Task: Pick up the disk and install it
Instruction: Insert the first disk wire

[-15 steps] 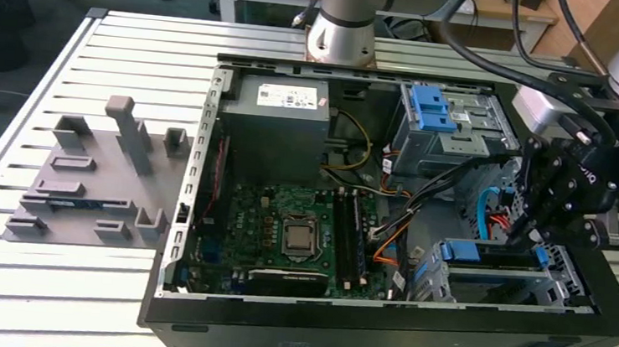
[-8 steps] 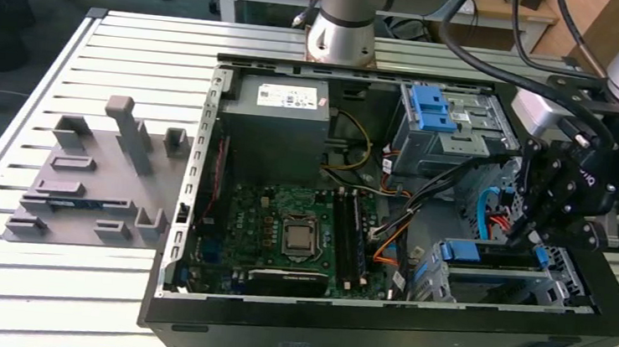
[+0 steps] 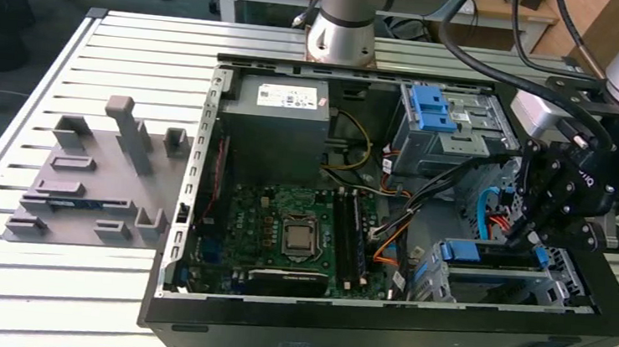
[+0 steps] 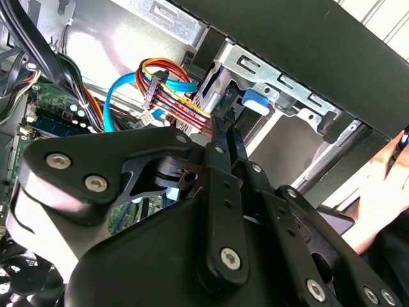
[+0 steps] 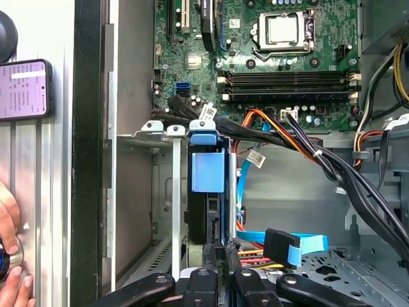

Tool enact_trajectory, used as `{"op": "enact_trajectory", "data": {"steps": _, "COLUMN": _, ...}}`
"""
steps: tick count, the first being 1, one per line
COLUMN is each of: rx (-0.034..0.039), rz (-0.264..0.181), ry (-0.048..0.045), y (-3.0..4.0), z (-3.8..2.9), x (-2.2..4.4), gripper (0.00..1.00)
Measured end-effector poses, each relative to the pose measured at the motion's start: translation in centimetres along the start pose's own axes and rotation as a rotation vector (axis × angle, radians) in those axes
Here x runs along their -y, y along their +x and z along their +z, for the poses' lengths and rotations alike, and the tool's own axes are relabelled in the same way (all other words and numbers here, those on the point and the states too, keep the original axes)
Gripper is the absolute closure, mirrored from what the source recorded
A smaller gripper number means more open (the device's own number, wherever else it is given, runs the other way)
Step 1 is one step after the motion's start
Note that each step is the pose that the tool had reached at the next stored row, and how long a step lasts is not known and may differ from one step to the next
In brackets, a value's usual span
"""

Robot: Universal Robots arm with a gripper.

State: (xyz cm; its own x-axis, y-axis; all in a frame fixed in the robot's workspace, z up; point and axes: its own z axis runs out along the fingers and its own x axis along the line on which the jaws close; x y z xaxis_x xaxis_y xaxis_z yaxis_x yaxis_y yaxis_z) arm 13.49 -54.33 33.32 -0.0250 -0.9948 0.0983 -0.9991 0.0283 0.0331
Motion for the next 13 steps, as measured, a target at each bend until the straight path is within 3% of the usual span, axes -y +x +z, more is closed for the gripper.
{"op": "enact_trajectory", "data": {"steps": 13, "rx": 0.0004, "rz": 0.02, "ry": -0.0061, "y": 0.22, "z": 0.02, "x": 0.02, "gripper": 0.84}}
